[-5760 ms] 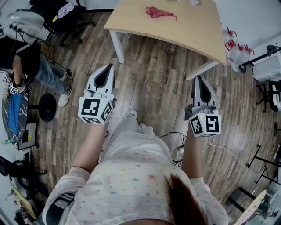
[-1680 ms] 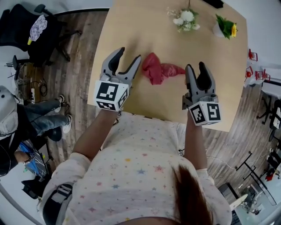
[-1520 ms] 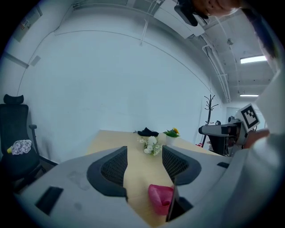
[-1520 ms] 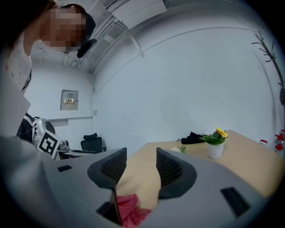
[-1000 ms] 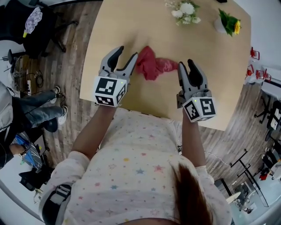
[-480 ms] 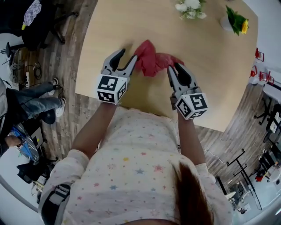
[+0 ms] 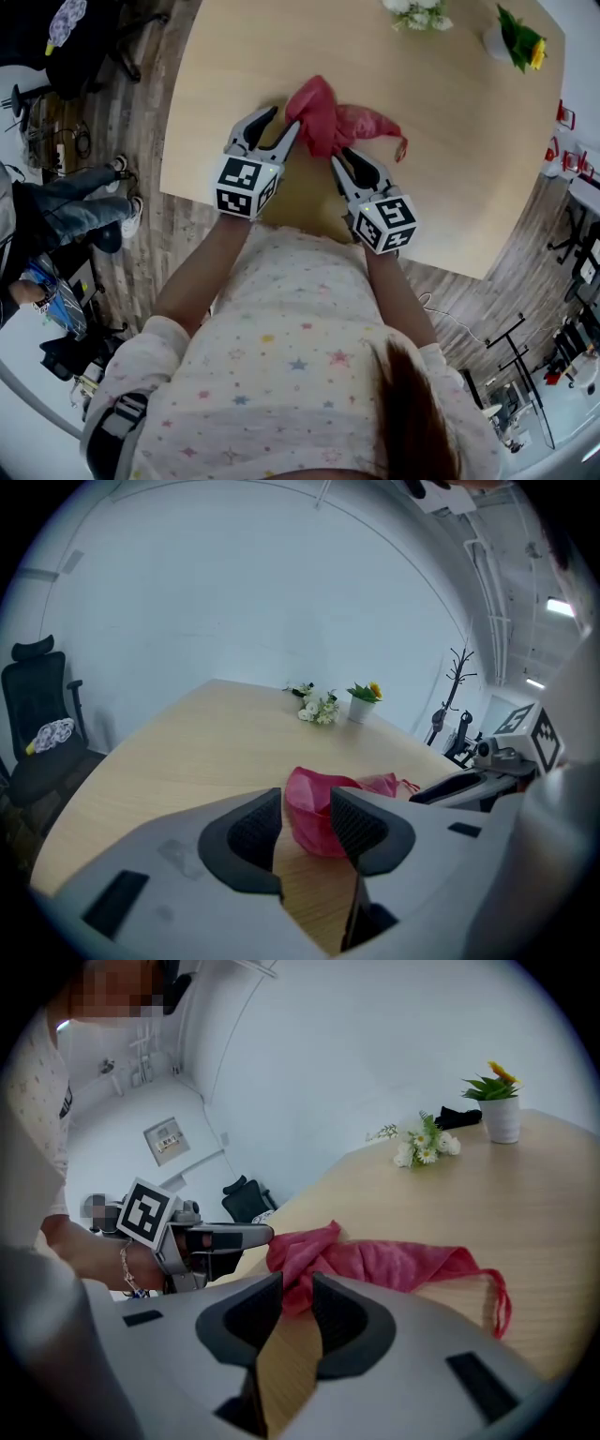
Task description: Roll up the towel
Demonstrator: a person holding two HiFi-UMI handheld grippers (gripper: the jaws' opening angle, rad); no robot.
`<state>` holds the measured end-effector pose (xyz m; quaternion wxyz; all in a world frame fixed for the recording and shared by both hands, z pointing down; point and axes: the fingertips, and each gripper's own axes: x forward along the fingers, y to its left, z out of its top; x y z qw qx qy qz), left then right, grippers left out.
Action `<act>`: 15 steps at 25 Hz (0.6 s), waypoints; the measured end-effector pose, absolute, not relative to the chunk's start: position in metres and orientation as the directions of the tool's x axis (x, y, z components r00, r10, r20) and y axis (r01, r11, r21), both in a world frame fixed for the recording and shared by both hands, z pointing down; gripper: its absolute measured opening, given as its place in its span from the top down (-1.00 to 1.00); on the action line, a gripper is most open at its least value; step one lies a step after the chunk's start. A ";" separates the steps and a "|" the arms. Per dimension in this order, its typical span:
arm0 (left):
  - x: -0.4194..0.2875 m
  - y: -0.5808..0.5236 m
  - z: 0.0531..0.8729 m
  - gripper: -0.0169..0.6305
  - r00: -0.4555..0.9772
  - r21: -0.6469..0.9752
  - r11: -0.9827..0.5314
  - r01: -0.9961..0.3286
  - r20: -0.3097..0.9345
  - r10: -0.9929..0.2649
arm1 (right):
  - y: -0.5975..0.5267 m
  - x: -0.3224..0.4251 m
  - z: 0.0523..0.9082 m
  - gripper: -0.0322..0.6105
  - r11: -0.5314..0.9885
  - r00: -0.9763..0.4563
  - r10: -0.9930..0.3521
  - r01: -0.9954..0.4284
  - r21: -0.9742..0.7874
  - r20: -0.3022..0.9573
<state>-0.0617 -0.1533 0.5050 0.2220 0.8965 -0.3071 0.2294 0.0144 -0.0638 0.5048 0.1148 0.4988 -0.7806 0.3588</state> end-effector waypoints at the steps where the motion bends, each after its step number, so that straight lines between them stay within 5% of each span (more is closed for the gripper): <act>1: -0.061 -0.153 0.506 0.48 0.708 0.260 -0.714 -0.650 0.548 -0.445 | -0.063 0.012 0.507 0.59 0.247 -0.480 -0.691 -0.860 -0.447 0.541; 8: -0.058 -0.150 0.506 0.83 0.720 0.252 -0.735 -0.629 0.545 -0.429 | -0.063 0.004 0.515 0.63 0.253 -0.480 -0.671 -0.865 -0.434 0.565; 10: -0.058 -0.148 0.506 0.87 0.728 0.258 -0.742 -0.618 0.543 -0.418 | -0.063 0.006 0.517 0.83 0.246 -0.469 -0.671 -0.872 -0.424 0.574; 15: -0.059 -0.148 0.501 0.91 0.742 0.262 -0.753 -0.604 0.530 -0.411 | -0.067 0.013 0.509 0.86 0.228 -0.453 -0.691 -0.876 -0.424 0.563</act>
